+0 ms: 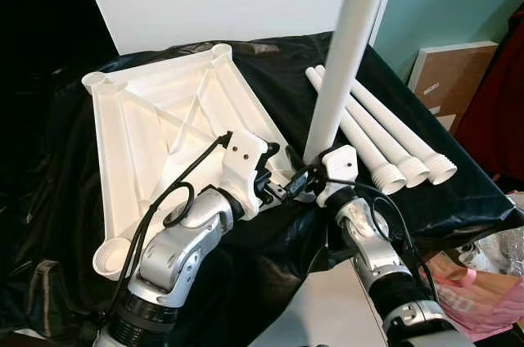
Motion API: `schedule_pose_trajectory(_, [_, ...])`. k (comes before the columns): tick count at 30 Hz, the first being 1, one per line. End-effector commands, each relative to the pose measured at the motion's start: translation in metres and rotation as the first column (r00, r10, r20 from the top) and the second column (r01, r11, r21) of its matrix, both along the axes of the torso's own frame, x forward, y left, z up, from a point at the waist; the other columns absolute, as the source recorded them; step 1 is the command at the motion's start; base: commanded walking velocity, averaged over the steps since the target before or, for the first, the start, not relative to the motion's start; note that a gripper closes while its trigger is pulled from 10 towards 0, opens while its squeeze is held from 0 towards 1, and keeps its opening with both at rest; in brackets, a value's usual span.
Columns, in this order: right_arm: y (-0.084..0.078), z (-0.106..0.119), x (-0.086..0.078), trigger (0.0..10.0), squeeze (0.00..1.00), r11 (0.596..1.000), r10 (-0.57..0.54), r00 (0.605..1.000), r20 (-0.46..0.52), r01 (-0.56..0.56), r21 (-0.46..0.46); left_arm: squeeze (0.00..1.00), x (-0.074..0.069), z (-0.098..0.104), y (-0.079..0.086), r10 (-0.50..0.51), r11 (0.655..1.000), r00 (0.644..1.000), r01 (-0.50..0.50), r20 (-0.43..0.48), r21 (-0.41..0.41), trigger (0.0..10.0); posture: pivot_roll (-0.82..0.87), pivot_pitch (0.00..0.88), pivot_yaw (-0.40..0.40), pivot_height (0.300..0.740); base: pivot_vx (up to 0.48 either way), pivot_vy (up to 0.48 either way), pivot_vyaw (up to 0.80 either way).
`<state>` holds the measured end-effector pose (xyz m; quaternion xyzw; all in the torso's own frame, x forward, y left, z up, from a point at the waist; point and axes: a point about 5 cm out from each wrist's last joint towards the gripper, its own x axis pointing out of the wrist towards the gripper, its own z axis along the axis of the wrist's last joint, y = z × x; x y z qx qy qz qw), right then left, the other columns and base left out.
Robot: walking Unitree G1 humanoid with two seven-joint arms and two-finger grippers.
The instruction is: Building children table
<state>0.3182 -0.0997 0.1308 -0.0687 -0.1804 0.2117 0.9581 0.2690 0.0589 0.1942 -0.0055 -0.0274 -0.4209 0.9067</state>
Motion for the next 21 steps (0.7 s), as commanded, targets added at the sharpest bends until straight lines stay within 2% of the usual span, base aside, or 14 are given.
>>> schedule_pose_trajectory(1, [-0.005,-0.012,-0.003,10.0,0.0,0.999,-0.02,0.999,-0.045,0.018,-0.039,0.0,-0.003,0.002,-0.002,-0.039,0.999,0.999,0.039,0.001,-0.005,10.0,0.01,0.083,0.003,0.74,0.0,0.0,0.0])
schedule_pose_trajectory(4, [-0.009,0.007,-0.001,10.0,0.0,0.998,-0.059,0.997,0.054,0.06,-0.025,0.0,-0.002,0.003,-0.001,-0.031,0.999,0.999,0.031,0.007,-0.005,10.0,0.01,0.077,-0.004,0.74,0.0,0.0,0.0])
schedule_pose_trajectory(5, [-0.009,0.007,-0.001,10.0,0.0,0.998,-0.059,0.997,0.054,0.06,-0.025,0.0,-0.002,0.003,-0.001,-0.031,0.999,0.999,0.031,0.007,-0.005,10.0,0.01,0.077,-0.004,0.74,0.0,0.0,0.0])
schedule_pose_trajectory(7, [-0.014,0.035,0.004,10.0,0.0,0.996,-0.083,0.989,0.124,0.079,0.038,0.0,0.003,0.007,0.004,-0.01,1.0,1.0,0.01,0.023,-0.013,10.0,0.01,0.069,-0.009,0.74,0.0,0.0,0.0])
schedule_pose_trajectory(9, [-0.015,0.041,0.005,10.0,0.0,0.995,-0.087,0.988,0.126,0.08,0.061,0.0,0.005,0.008,0.006,-0.003,1.0,1.0,0.003,0.026,-0.016,10.0,0.01,0.068,-0.01,0.74,0.0,0.0,0.0])
schedule_pose_trajectory(11, [-0.019,0.048,0.011,10.0,0.0,0.99,-0.086,0.994,0.071,0.077,0.117,0.0,0.008,0.013,0.01,0.002,0.999,0.999,-0.001,0.04,-0.039,10.0,0.0,0.06,-0.014,0.74,0.0,0.0,0.0])
schedule_pose_trajectory(14, [-0.02,0.048,0.013,10.0,0.0,0.989,-0.076,0.996,0.042,0.069,0.134,0.0,0.009,0.015,0.012,0.001,0.999,0.999,0.001,0.039,-0.053,10.0,0.0,0.06,-0.014,0.74,0.0,0.0,0.0])
schedule_pose_trajectory(15, [-0.025,0.05,0.018,10.0,0.0,0.986,-0.03,0.999,-0.037,0.036,0.164,1.0,0.01,0.02,0.014,-0.024,0.996,0.999,0.027,0.045,-0.085,10.0,0.0,0.053,-0.017,0.74,0.0,0.0,0.0])
schedule_pose_trajectory(18, [-0.029,0.05,0.023,10.0,0.0,0.993,-0.016,0.996,-0.09,0.026,0.114,1.0,0.011,0.025,0.016,-0.048,0.995,0.996,0.054,0.076,-0.078,10.0,0.0,0.05,-0.019,0.74,0.0,0.0,0.0])
schedule_pose_trajectory(20, [-0.039,0.048,0.03,10.0,0.0,1.0,0.02,0.983,-0.182,-0.016,0.02,1.0,0.011,0.033,0.013,-0.106,0.991,0.989,0.114,0.108,-0.071,10.0,-0.01,0.044,-0.024,0.74,0.0,0.0,0.0])
schedule_pose_trajectory(21, [-0.039,0.048,0.03,10.0,0.0,1.0,0.02,0.983,-0.182,-0.016,0.02,1.0,0.011,0.033,0.013,-0.106,0.991,0.989,0.114,0.108,-0.071,10.0,-0.01,0.044,-0.024,0.74,0.0,0.0,0.0])
